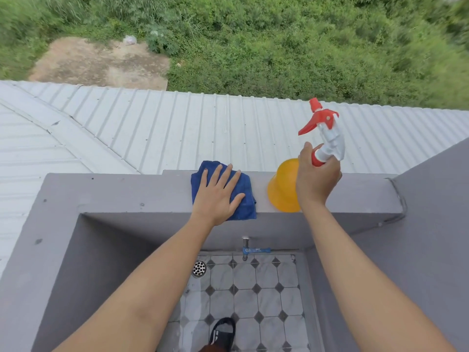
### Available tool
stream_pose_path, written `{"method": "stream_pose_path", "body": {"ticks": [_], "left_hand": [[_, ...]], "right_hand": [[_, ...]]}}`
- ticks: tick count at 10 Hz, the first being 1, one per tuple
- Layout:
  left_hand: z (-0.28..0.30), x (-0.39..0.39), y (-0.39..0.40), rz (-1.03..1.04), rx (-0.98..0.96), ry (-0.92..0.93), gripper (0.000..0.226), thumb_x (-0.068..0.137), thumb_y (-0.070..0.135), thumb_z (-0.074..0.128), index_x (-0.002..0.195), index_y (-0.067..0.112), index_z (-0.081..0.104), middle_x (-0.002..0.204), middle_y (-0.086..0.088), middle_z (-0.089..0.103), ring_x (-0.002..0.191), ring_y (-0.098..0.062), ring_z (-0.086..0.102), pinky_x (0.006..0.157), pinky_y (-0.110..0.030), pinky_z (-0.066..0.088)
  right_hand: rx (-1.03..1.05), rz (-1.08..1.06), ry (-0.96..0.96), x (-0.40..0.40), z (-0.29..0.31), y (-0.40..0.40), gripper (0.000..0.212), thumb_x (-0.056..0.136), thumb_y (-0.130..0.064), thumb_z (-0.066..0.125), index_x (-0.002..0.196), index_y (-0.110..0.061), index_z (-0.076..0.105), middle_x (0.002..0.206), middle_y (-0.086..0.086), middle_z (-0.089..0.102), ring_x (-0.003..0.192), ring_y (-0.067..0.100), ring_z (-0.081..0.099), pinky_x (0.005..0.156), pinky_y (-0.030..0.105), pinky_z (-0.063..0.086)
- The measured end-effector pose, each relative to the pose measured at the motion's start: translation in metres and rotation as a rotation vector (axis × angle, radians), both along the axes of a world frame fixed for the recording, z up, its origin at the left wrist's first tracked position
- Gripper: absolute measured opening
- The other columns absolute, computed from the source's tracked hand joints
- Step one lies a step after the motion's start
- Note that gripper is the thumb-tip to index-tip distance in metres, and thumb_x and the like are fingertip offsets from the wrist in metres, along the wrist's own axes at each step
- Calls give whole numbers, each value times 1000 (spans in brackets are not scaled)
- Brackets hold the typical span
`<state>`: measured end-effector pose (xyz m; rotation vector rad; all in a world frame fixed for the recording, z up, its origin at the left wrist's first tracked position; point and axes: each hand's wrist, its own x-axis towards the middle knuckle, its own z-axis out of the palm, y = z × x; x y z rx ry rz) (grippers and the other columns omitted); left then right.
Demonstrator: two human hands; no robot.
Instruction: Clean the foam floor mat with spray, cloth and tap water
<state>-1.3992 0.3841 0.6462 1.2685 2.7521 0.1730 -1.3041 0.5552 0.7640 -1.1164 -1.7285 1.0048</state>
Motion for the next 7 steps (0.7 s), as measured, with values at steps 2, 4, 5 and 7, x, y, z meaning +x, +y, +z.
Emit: {"method": "stream_pose_path", "body": {"ticks": [2,4,5,7], "left_hand": [[1,0,0,-23,-5,0,74,93,59,7,154,20,24,163,-4,21,151,-29,16,121,-55,6],[11,1,-4,-31,-44,-54,81,89,64,0,157,20,7,166,-1,6,152,-27,2,120,-52,-1],[28,7,-8,-31,-24,-67,71,100,55,21,157,15,8,165,-1,7,152,-26,3,121,-48,-2],[87,31,-28,26,17,36,62,105,43,22,157,11,10,165,-3,6,152,-25,9,123,-45,2]], "right_hand": [[13,-1,-39,8,-11,1,38,90,-33,63,109,-1,62,73,-15,58,65,-6,57,62,0,41],[-10,74,-112,18,-1,-6,49,92,-39,61,126,-6,53,95,-4,64,86,12,57,76,22,44],[-31,169,-209,27,6,-8,57,90,-44,63,132,-9,48,115,3,65,106,22,59,81,24,39],[-388,327,-740,65,16,-24,94,92,-66,41,155,-5,9,160,14,19,143,34,29,112,44,30]]}}
